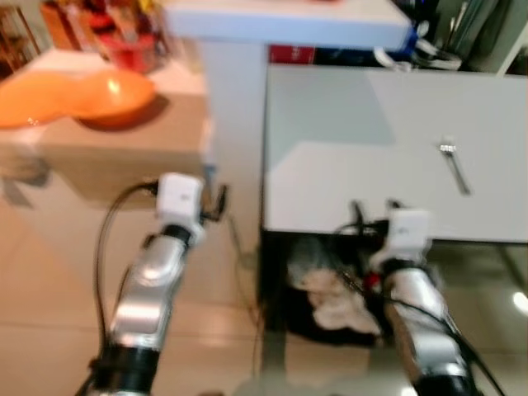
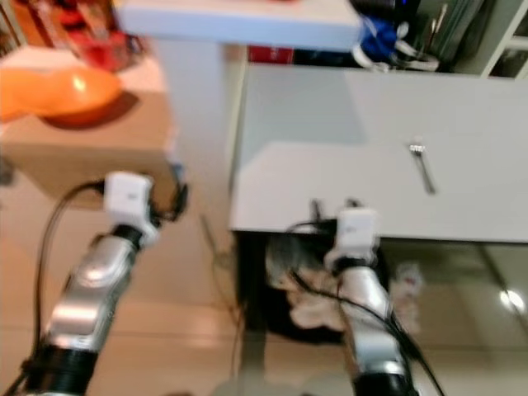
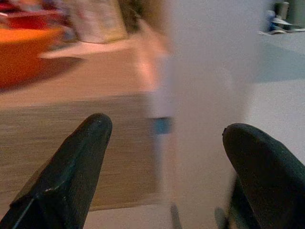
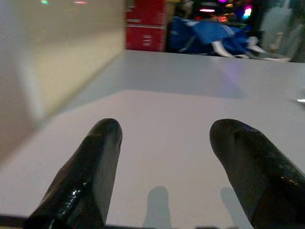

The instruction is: Setting the table

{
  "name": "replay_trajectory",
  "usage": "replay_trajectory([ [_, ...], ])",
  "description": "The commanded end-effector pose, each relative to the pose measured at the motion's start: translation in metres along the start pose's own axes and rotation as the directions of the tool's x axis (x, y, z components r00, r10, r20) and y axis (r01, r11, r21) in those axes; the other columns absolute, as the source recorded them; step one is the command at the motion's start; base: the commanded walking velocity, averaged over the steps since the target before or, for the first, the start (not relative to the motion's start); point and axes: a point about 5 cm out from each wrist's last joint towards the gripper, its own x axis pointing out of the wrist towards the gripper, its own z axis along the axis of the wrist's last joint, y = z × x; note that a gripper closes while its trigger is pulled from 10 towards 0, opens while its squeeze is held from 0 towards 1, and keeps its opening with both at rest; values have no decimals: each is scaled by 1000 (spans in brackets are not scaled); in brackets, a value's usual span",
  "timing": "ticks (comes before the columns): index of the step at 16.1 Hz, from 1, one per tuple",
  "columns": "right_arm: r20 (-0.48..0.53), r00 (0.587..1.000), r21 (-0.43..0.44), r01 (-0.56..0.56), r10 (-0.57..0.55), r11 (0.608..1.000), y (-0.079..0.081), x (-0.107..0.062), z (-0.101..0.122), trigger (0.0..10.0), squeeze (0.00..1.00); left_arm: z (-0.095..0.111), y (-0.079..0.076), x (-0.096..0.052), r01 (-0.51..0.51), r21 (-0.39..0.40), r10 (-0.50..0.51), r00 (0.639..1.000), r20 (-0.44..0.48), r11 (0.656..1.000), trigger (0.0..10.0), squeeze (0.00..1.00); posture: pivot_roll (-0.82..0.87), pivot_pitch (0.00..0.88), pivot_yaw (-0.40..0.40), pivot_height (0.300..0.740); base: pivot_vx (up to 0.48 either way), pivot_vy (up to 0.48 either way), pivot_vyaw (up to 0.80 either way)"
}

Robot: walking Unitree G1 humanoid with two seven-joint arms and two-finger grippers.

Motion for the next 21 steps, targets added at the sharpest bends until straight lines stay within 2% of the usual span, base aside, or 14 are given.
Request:
replay_trajectory([
  [1,-2,1000,-16,21,-21,1000,-8,-2,-1,10000,0,2,-8,1,24,3,-24,1000,13,1000,10000,0,57,0,0,740,0,480,0],
  [4,0,1000,-14,12,-12,1000,-5,0,-1,10000,0,1,-6,3,17,28,-18,1000,0,999,10000,0,58,0,0,740,0,480,0],
  [10,-18,1000,-17,18,-18,1000,-7,3,-2,10000,0,3,-3,10,12,18,-12,1000,-9,1000,10000,0,52,0,-3,740,0,480,0],
  [13,-21,1000,-30,12,-13,999,-5,0,-4,10000,0,3,-2,10,-5,45,6,1000,-3,999,10000,0,52,0,-5,740,0,0,0],
  [15,42,999,-53,15,-13,998,-4,0,6,10000,0,1,-2,9,-7,26,8,1000,-9,1000,10000,0,51,0,-5,740,0,0,0],
  [19,173,982,-85,86,-70,993,-13,5,36,10000,0,5,-1,14,-32,-1,32,999,1,999,10000,0,48,0,-5,740,0,0,0],
  [21,190,979,-84,96,-79,992,-12,8,42,10000,0,7,1,15,-37,9,37,999,10,999,10000,0,45,0,-6,740,0,0,0],
])
